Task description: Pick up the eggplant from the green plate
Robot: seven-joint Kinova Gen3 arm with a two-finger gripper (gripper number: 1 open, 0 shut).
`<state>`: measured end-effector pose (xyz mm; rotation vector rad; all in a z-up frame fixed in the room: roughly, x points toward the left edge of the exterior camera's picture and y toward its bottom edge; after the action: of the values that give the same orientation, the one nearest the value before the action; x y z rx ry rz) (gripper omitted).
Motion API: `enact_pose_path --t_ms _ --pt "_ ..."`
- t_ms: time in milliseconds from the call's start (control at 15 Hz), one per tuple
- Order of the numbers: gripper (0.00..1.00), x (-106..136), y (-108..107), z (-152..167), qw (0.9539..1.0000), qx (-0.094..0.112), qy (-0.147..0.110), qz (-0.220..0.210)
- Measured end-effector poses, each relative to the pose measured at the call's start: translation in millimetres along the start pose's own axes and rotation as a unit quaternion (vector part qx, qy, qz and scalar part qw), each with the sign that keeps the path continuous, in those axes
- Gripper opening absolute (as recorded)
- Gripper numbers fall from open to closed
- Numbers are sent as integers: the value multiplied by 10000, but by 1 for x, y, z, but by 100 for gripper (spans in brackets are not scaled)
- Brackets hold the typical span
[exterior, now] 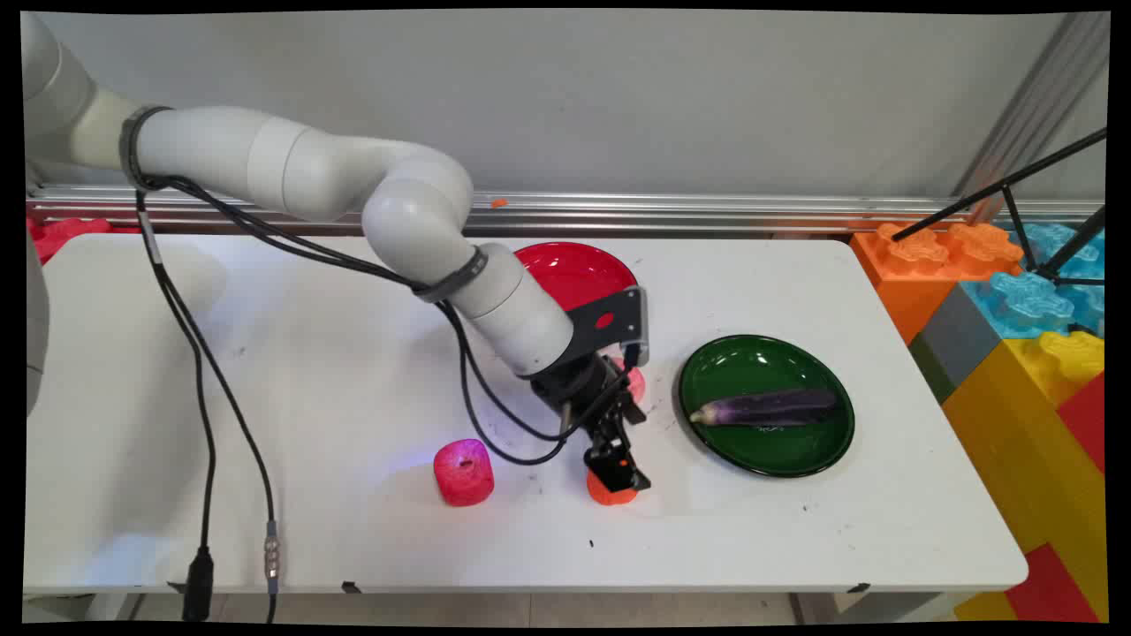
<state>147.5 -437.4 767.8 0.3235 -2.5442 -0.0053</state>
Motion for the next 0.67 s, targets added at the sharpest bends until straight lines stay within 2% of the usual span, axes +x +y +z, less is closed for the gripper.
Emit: enact_pose_path --t_ms 333,667 --pt "100 21 -18 -9 9995 231 155 121" --pt "100 60 -45 -9 9982 512 325 -11"
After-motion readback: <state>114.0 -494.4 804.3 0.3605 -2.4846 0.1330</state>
